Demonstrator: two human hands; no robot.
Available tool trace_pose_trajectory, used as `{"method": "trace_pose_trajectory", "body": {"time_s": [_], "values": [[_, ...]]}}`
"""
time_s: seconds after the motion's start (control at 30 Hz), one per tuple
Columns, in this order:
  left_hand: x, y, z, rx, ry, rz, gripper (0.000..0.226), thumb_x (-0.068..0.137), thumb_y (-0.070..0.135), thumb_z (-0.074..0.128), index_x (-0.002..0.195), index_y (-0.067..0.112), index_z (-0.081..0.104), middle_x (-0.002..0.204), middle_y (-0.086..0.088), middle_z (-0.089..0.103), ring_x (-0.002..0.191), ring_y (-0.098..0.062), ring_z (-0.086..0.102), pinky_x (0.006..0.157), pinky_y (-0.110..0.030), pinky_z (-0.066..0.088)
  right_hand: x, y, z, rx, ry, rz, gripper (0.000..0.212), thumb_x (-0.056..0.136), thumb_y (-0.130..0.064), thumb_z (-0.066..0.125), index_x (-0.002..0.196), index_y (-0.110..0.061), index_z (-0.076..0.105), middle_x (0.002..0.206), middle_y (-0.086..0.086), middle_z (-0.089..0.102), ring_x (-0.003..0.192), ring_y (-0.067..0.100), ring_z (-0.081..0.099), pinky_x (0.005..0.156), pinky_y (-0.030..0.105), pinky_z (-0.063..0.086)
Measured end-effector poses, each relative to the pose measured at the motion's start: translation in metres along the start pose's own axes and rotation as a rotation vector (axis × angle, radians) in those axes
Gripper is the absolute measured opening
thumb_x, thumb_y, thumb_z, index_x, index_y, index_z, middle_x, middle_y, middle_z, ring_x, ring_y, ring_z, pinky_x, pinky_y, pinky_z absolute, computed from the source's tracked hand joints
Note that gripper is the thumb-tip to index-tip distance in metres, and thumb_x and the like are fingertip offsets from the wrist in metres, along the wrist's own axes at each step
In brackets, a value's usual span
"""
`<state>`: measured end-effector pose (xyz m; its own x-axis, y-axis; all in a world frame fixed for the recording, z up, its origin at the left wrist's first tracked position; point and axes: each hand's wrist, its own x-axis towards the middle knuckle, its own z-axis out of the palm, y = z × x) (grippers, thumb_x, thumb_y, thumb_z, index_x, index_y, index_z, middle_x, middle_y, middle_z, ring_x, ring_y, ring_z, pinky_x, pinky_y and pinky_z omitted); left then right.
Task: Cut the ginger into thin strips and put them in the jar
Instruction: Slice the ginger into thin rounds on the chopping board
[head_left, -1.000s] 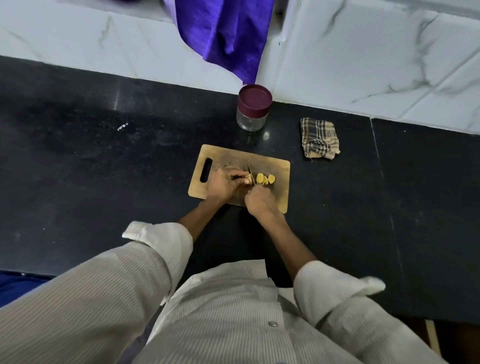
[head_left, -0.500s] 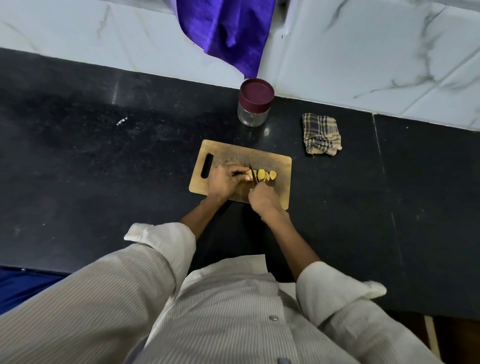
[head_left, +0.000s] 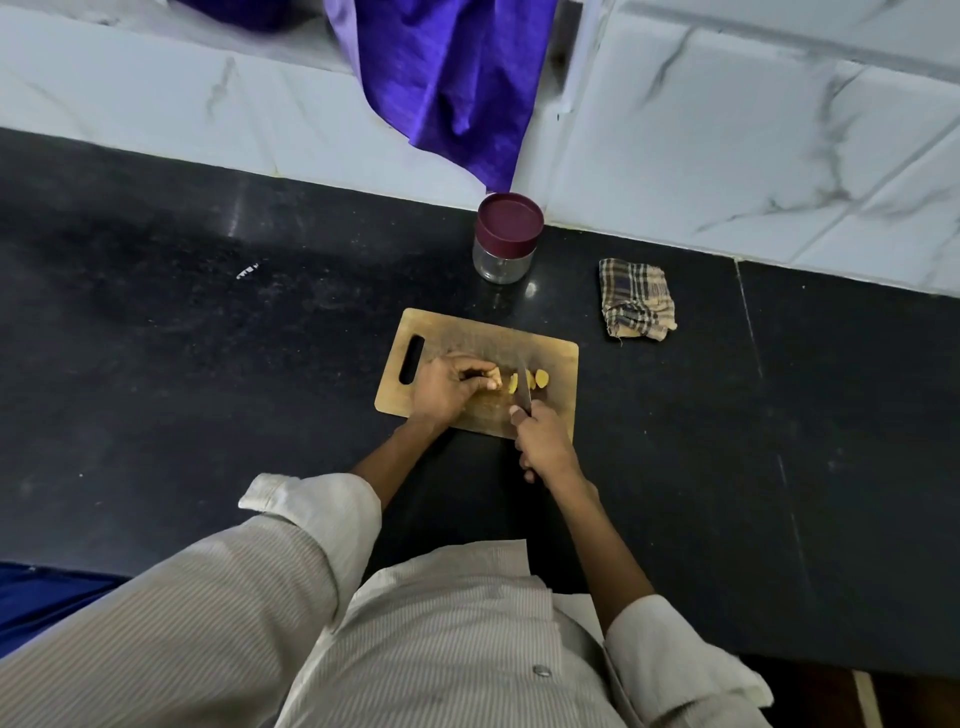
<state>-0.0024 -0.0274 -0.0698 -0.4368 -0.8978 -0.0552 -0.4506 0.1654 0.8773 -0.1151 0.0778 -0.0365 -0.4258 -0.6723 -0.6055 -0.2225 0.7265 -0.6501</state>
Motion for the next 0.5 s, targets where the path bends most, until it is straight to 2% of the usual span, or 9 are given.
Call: {"method": "trace_pose_trajectory", "body": {"time_s": [0.07,0.13,0.27,0.37,0.5], "values": [[-0.0008,-0.0001,-0.0003,0.0,0.0,0.002,0.024,0.078,0.009,0.075,0.102,0.011,0.074,0.106,0.003,0.069,0.095,-0.002,0.059,0.082,-0.002,0.041,-0.0003,0.0001,-0.0025,0.015,0.006,-0.013,0.023,0.105,-0.035,0.038,0.112,-0.016,0.049,0.08,0.004,0.049,0.051,0.015,0.046,0.039,0.026,0.039],[-0.001,-0.0009,-0.0008,0.004,-0.003,0.008,0.024,0.078,0.01,0.075,0.102,0.011,0.074,0.107,0.003,0.069,0.097,-0.004,0.06,0.083,-0.003,0.041,-0.0004,-0.0007,-0.0056,0.015,0.008,-0.025,0.024,0.105,-0.035,0.038,0.117,-0.018,0.049,0.082,0.004,0.05,0.052,0.013,0.047,0.039,0.027,0.039],[-0.0017,-0.0003,-0.0031,0.03,-0.042,0.013,0.028,0.079,0.012,0.074,0.107,0.014,0.072,0.112,0.003,0.067,0.099,-0.005,0.059,0.092,-0.02,0.047,-0.0027,-0.0001,-0.0103,-0.031,0.003,-0.058,0.024,0.106,-0.035,0.039,0.121,-0.019,0.048,0.083,0.003,0.051,0.054,0.012,0.048,0.039,0.025,0.041],[-0.0011,0.0014,-0.0056,0.105,-0.108,0.016,0.036,0.081,0.015,0.073,0.117,0.017,0.068,0.117,0.003,0.062,0.103,-0.009,0.056,0.094,-0.025,0.045,-0.0036,0.0005,-0.0107,-0.055,-0.009,-0.063,0.024,0.106,-0.036,0.039,0.119,-0.018,0.048,0.086,0.003,0.051,0.058,0.012,0.049,0.042,0.024,0.042],[-0.0005,0.0046,-0.0083,0.113,-0.12,0.009,0.031,0.08,0.014,0.074,0.11,0.017,0.07,0.108,0.007,0.059,0.094,-0.01,0.057,0.083,-0.024,0.047,-0.0046,-0.0002,-0.0111,-0.069,-0.031,-0.072,0.023,0.106,-0.036,0.039,0.121,-0.02,0.046,0.089,0.003,0.052,0.061,0.012,0.05,0.044,0.024,0.044]]}}
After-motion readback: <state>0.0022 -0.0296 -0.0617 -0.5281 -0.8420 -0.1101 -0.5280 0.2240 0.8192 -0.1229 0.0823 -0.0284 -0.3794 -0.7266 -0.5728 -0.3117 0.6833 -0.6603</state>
